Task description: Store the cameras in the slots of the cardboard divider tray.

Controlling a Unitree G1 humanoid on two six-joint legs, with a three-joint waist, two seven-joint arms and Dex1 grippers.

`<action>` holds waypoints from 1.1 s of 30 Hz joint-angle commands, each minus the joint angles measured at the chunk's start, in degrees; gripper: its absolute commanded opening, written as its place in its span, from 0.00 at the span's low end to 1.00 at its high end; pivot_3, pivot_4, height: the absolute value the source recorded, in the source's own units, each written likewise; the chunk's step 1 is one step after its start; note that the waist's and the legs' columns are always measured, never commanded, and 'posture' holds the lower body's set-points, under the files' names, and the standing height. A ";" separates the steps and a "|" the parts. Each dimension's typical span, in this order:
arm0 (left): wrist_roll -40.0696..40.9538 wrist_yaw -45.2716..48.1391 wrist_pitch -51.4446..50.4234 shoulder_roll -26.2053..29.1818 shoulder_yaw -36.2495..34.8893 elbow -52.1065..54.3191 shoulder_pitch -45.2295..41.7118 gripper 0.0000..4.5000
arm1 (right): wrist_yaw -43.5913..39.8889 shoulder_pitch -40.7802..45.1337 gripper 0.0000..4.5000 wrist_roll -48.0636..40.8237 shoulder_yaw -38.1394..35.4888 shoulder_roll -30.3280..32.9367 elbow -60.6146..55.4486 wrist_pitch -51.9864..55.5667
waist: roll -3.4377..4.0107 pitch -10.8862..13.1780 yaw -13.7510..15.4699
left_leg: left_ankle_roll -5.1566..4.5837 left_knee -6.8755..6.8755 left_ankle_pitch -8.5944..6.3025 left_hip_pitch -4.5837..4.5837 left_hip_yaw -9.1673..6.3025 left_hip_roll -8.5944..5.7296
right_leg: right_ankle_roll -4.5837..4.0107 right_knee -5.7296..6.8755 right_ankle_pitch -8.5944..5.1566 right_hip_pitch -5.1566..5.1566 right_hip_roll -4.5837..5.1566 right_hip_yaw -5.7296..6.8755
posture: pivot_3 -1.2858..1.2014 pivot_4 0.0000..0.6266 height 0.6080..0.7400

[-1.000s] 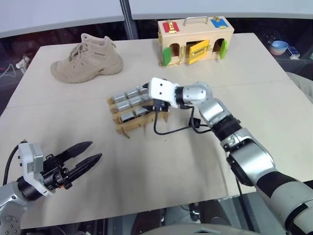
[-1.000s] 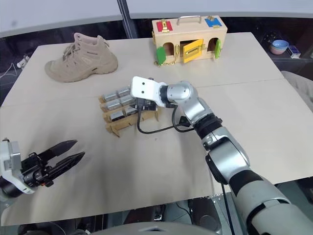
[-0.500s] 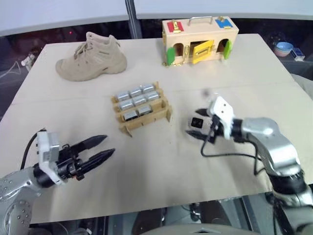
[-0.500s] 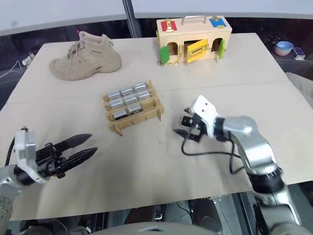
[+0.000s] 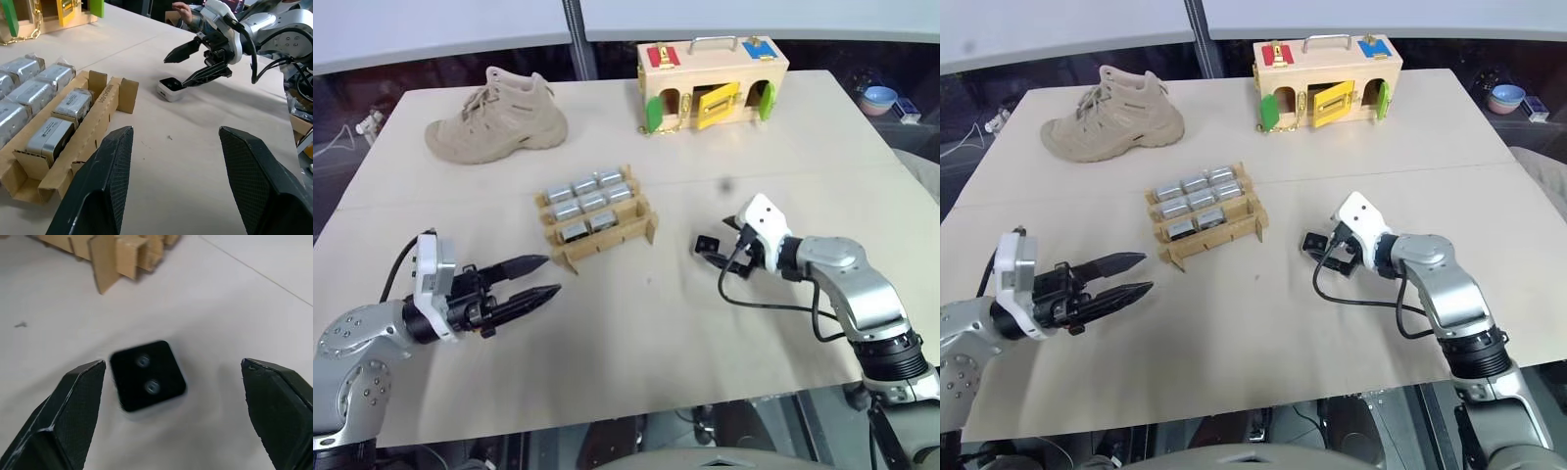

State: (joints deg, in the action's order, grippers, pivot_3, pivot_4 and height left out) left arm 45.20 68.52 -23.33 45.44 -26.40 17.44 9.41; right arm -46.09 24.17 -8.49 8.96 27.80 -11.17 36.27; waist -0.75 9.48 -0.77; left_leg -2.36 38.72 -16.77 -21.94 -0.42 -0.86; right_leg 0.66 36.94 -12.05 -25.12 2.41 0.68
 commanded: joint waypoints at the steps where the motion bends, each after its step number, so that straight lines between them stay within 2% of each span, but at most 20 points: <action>1: 1.12 0.01 0.13 0.08 -1.48 2.30 0.90 0.65 | -0.75 0.92 0.98 -0.95 0.31 0.35 -0.26 -1.48 | 0.00 0.00 0.02 | 0.00 0.00 0.00 0.00 0.01 0.00 | 0.00 0.00 0.00 0.00 0.02 0.00 | 0.52 0.24 1.00; 8: 1.20 -0.16 0.40 -0.25 -1.65 2.57 1.60 0.65 | -1.64 1.74 0.98 0.04 1.89 0.37 6.41 -4.16 | 0.00 0.00 0.03 | -0.01 0.00 -0.01 0.02 0.01 0.00 | 0.00 0.01 0.00 0.01 0.01 0.01 | 0.52 0.24 1.00; 11: 1.32 0.36 0.38 -0.08 -1.51 2.45 1.60 0.65 | -2.01 2.67 0.80 0.09 1.81 -0.05 10.14 -5.68 | 0.00 0.00 0.02 | -0.01 0.00 0.00 0.02 0.02 0.00 | 0.00 0.01 0.00 0.01 0.01 0.00 | 0.52 0.24 1.00; 15: 2.36 0.19 -1.55 0.56 -0.64 3.33 1.26 0.65 | -1.67 2.36 0.44 -0.02 1.30 -0.34 10.10 -8.15 | 0.00 0.00 0.02 | -0.01 0.00 0.00 0.02 0.01 0.01 | 0.00 0.02 0.00 0.00 -0.01 0.01 | 0.52 0.24 1.00; 16: 2.79 -0.44 -2.26 0.64 -0.47 3.87 0.79 0.65 | -1.82 1.97 0.41 -0.26 1.14 -0.18 8.80 -8.59 | 0.00 0.00 0.02 | -0.01 0.00 0.00 0.01 0.01 0.01 | 0.00 0.01 0.00 0.00 -0.01 0.00 | 0.52 0.24 1.00; 19: 7.66 -6.52 -10.17 1.94 1.11 7.55 -2.20 0.65 | -2.50 -0.11 0.41 0.83 1.60 1.73 0.74 -13.70 | 0.00 0.00 0.35 | -0.02 0.01 -0.01 0.00 0.00 0.01 | 0.00 0.02 0.00 0.01 0.00 0.01 | 0.52 0.24 1.00; 22: 11.52 -20.48 -21.85 3.79 4.74 12.20 -8.74 0.65 | -2.35 -1.41 0.41 0.71 2.55 2.44 -9.00 -13.88 | -0.01 0.01 0.55 | -0.15 0.11 -0.09 -0.06 -0.11 0.01 | 0.02 0.04 0.00 0.01 0.03 0.09 | 0.52 0.24 1.00; 24: 21.85 -24.50 -31.24 5.30 7.88 10.57 -15.01 0.65 | -1.73 -1.16 0.41 0.84 3.48 2.32 -13.47 -12.81 | -0.04 0.00 0.50 | -0.17 0.23 -0.10 -0.08 -0.18 0.01 | 0.03 0.10 0.01 0.04 0.02 0.12 | 0.52 0.24 1.00; 27: 35.30 -34.92 -37.91 2.27 11.73 6.01 -23.85 0.65 | -1.10 0.41 0.41 3.33 6.00 2.67 -16.17 -12.74 | -0.07 0.01 0.11 | -0.15 0.44 -0.10 0.04 -0.19 0.01 | 0.04 0.24 0.01 0.19 0.01 0.11 | 0.52 0.24 1.00; 31: 43.15 -44.93 -41.77 -1.31 16.49 1.83 -30.77 0.65 | -0.38 3.19 0.41 6.30 9.11 2.37 -15.68 -13.54 | -0.10 0.03 0.00 | -0.08 0.56 -0.05 0.18 -0.20 -0.04 | 0.04 0.41 0.01 0.30 0.01 0.11 | 0.52 0.24 1.00; 33: 44.55 -48.24 -42.15 -2.87 17.72 0.80 -32.37 0.65 | -0.25 4.58 0.41 7.72 10.05 2.40 -14.91 -14.49 | -0.11 0.04 0.00 | 0.01 0.58 0.00 0.20 -0.18 -0.05 | 0.03 0.52 0.00 0.26 0.01 0.07 | 0.52 0.24 1.00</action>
State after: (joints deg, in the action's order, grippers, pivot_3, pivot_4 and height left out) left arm 87.09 22.83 -65.10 42.84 -8.80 18.29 -21.95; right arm -46.93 27.02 -1.87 19.35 30.37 -24.85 23.50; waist -0.86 9.51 -0.77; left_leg -2.34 39.30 -16.77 -21.75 -0.60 -0.91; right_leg 0.68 37.48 -12.05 -24.89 2.40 0.75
